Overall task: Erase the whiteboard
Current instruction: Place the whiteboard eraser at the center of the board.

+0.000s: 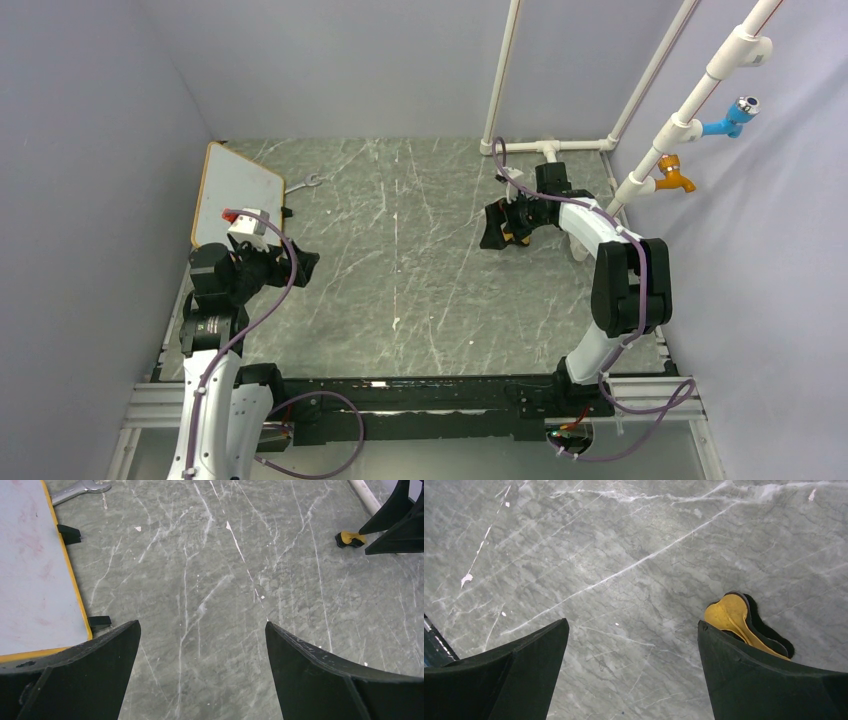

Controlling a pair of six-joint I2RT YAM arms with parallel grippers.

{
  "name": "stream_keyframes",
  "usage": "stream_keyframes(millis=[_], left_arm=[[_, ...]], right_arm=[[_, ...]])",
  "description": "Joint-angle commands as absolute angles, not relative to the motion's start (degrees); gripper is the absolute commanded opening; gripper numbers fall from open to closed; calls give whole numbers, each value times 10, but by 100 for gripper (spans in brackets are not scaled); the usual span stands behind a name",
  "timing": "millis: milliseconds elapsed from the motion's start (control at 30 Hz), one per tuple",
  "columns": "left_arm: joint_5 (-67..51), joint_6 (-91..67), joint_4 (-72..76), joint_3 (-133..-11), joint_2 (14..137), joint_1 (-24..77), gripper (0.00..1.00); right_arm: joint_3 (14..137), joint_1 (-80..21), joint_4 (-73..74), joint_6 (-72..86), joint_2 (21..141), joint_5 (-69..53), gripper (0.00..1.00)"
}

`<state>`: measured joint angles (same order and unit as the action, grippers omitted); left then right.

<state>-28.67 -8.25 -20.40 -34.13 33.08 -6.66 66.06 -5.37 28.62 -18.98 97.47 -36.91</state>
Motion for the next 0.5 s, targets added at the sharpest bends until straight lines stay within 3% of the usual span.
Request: stream_keyframes(millis=[0, 467], left_arm=[[-301, -87, -179, -342, 324, -65, 99], [-308, -88, -177, -341, 325, -65, 99]], right_arm=[[670, -51, 293, -206, 954, -399, 99], [672, -51, 312, -230, 944, -425, 99]])
